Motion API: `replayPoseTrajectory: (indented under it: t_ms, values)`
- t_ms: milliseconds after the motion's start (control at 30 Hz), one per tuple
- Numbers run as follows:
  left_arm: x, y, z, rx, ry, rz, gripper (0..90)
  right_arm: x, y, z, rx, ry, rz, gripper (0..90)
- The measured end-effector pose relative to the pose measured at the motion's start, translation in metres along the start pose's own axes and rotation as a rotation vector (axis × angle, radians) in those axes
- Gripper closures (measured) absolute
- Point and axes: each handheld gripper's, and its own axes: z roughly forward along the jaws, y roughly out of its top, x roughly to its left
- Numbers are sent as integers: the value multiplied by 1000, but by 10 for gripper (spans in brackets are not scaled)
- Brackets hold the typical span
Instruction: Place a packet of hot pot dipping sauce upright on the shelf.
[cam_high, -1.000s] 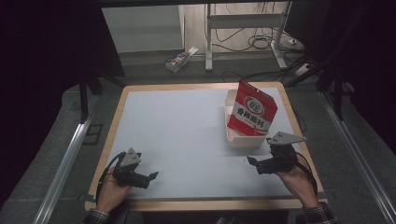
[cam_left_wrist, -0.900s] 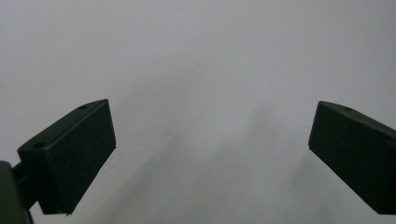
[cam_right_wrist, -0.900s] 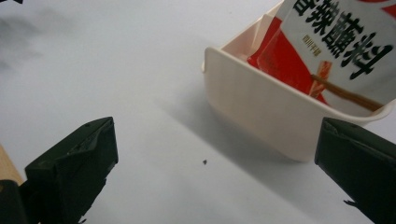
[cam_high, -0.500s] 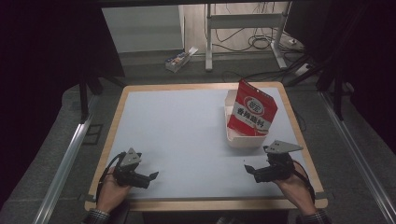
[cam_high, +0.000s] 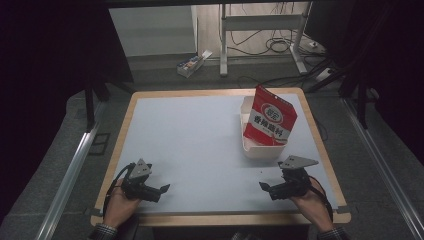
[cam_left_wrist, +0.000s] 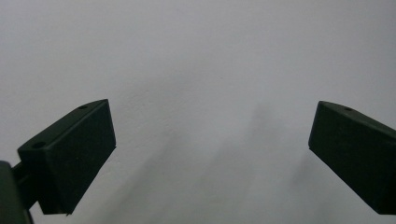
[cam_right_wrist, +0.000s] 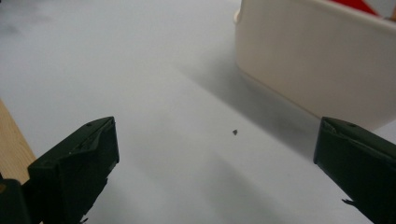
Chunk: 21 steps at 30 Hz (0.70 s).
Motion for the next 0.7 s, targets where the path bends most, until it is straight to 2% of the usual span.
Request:
replayPoseTrajectory:
  t_ms: [167, 467, 700]
  values:
    - [-1, 0, 0, -1, 0, 9, 8, -1, -6, 9, 33, 19, 1, 10]
    - [-1, 0, 1, 5, -5, 24, 8, -2, -16, 25, 96, 10, -32, 10]
    - [-2, 1, 2, 3, -5, 25, 8, -4, -17, 27, 102, 8, -35, 9]
